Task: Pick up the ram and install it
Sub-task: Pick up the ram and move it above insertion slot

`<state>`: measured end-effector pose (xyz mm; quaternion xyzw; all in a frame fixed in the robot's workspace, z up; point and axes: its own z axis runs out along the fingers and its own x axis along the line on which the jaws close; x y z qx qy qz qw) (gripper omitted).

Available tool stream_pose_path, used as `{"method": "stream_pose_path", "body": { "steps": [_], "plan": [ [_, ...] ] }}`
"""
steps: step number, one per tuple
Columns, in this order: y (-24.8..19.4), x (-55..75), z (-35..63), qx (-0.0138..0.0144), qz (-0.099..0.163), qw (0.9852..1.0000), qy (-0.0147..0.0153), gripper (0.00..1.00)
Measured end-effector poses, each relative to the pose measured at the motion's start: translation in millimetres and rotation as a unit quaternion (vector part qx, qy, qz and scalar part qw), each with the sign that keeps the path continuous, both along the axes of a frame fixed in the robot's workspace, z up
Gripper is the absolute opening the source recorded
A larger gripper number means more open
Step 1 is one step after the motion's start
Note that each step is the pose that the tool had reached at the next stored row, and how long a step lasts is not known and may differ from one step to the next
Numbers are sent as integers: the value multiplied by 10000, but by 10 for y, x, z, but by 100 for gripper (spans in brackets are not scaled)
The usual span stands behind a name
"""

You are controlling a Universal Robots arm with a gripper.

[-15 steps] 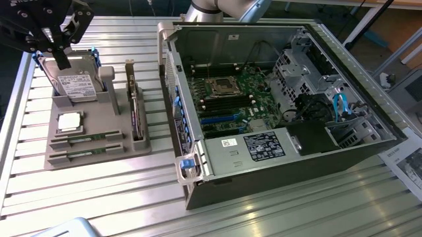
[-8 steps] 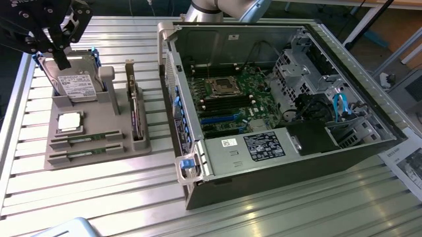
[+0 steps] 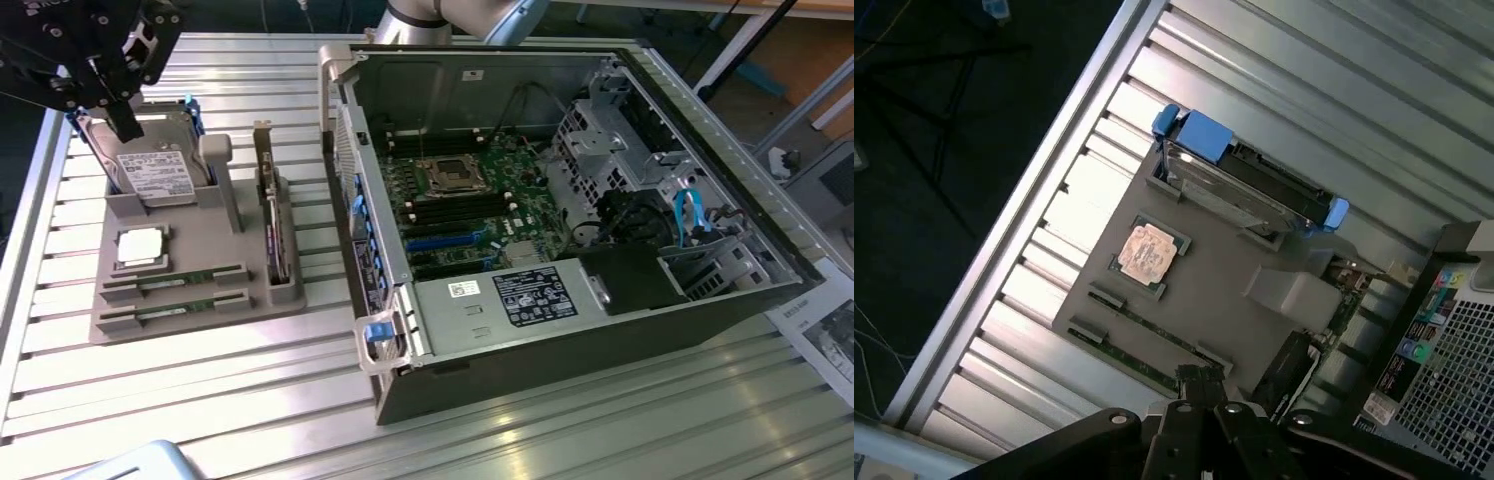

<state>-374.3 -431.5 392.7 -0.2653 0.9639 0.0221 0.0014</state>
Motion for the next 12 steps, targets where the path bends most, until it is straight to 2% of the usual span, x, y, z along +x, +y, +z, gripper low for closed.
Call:
{"method": "stream_pose_path", "body": {
  "steps": [5,12],
  "plan": [
    [-1,0,0,0,338,9994,0,10],
    [-1,0,0,0,858,9963,0,10]
  ]
}}
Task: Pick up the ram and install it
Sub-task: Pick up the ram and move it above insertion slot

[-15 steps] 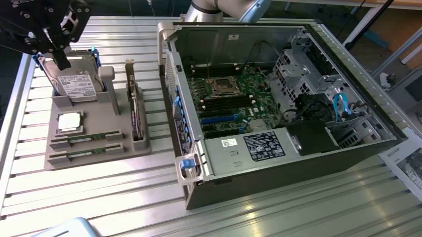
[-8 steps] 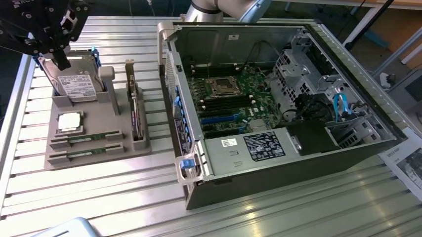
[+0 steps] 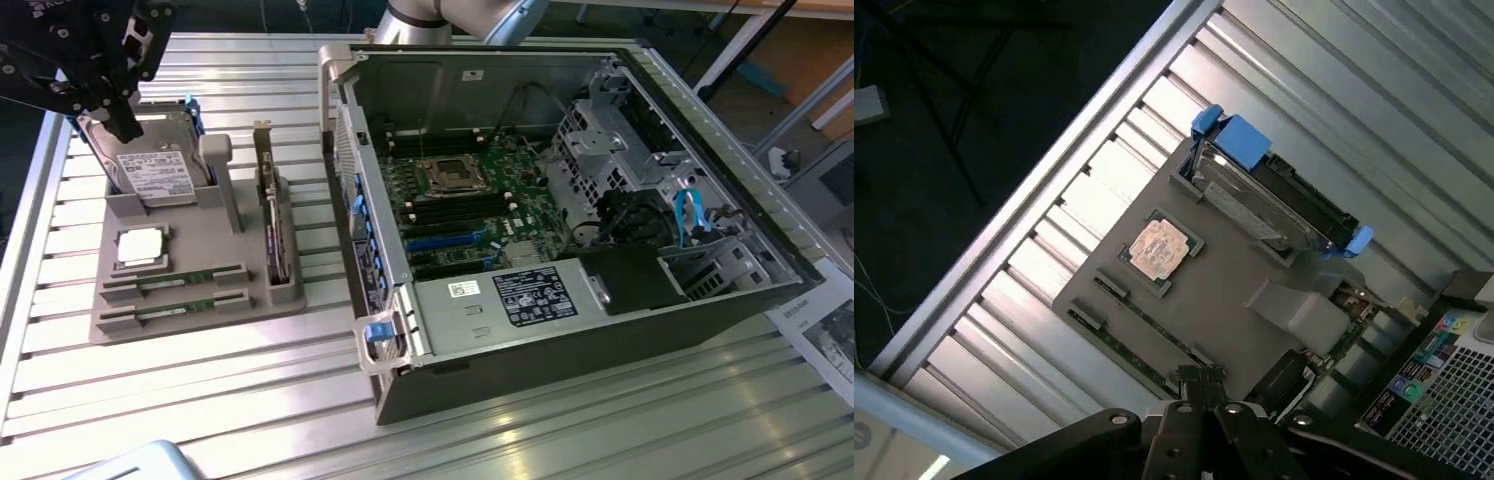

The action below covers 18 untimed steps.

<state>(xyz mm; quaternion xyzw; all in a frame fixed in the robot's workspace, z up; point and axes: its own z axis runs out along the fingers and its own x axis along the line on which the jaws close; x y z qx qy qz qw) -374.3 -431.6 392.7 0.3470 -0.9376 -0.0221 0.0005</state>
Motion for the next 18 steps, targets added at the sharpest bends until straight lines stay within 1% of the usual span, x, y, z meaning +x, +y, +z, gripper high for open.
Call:
{"method": "stream_pose_path", "body": {
  "steps": [3,6,9,10,11,14,15,18],
  "plan": [
    [0,0,0,0,189,9998,0,10],
    [-1,0,0,0,384,9993,0,10],
    [-1,0,0,0,674,9977,0,10],
    [-2,0,0,0,745,9972,0,10],
    [-2,0,0,0,769,9970,0,10],
    [-2,0,0,0,1049,9945,0,10],
    [-2,0,0,0,1099,9939,0,10],
    [-2,0,0,0,1452,9894,0,10]
  ]
}}
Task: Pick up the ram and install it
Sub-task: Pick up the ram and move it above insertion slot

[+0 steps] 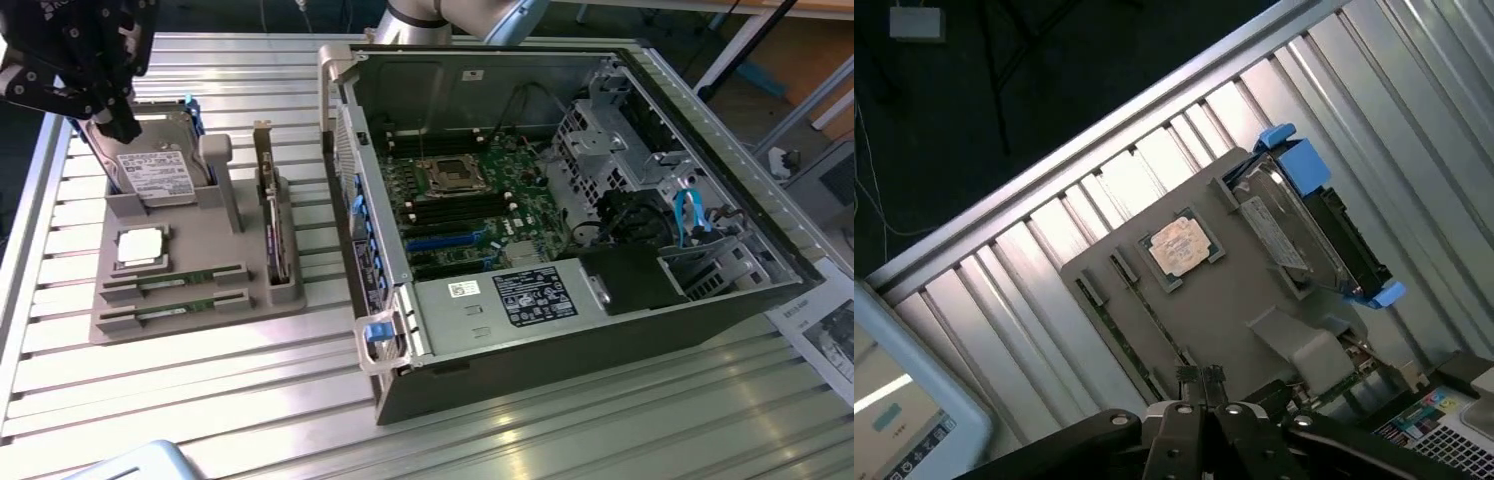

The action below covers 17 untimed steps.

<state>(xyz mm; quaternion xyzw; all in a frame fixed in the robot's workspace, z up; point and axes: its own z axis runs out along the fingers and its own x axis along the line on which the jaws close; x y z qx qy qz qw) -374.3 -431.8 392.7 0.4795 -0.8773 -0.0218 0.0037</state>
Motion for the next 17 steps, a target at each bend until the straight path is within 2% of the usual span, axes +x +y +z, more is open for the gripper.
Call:
{"method": "stream_pose_path", "body": {
  "steps": [5,8,10,17],
  "plan": [
    [0,0,0,0,504,9987,0,10],
    [0,1,0,0,776,9970,0,10],
    [0,0,0,0,1040,9946,0,10],
    [0,0,0,0,1518,9884,0,10]
  ]
}}
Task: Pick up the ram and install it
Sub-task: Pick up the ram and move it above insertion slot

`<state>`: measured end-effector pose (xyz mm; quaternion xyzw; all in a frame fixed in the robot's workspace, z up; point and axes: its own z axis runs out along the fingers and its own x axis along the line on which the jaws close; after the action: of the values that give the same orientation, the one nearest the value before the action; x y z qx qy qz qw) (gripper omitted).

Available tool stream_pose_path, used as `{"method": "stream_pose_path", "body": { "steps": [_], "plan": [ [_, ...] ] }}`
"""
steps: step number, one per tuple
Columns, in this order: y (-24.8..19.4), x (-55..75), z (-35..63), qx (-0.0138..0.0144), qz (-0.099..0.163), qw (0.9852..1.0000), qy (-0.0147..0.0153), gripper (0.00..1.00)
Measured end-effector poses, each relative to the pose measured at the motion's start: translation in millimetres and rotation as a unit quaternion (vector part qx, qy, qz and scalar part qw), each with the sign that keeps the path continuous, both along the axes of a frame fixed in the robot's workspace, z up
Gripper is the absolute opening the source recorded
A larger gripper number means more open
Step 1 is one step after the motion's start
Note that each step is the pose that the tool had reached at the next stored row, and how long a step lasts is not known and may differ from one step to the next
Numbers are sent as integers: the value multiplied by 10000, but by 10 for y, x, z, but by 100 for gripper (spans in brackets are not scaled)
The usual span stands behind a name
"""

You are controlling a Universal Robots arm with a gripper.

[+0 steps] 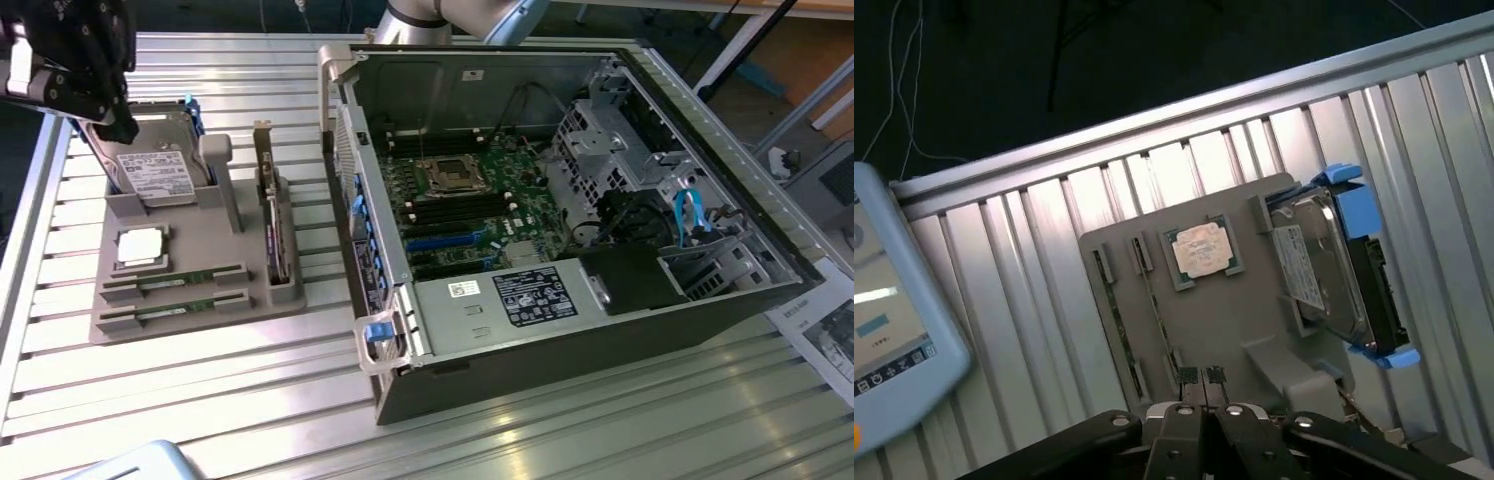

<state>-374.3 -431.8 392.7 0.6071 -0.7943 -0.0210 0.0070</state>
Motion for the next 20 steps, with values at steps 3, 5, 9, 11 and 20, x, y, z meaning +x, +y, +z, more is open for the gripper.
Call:
{"method": "stream_pose_path", "body": {
  "steps": [3,5,9,11,20],
  "plan": [
    [0,0,0,0,218,9998,0,10],
    [0,0,0,0,374,9993,0,10],
    [0,0,0,0,553,9985,0,10],
    [0,0,0,0,559,9984,0,10],
    [0,0,0,0,769,9970,0,10]
  ]
}}
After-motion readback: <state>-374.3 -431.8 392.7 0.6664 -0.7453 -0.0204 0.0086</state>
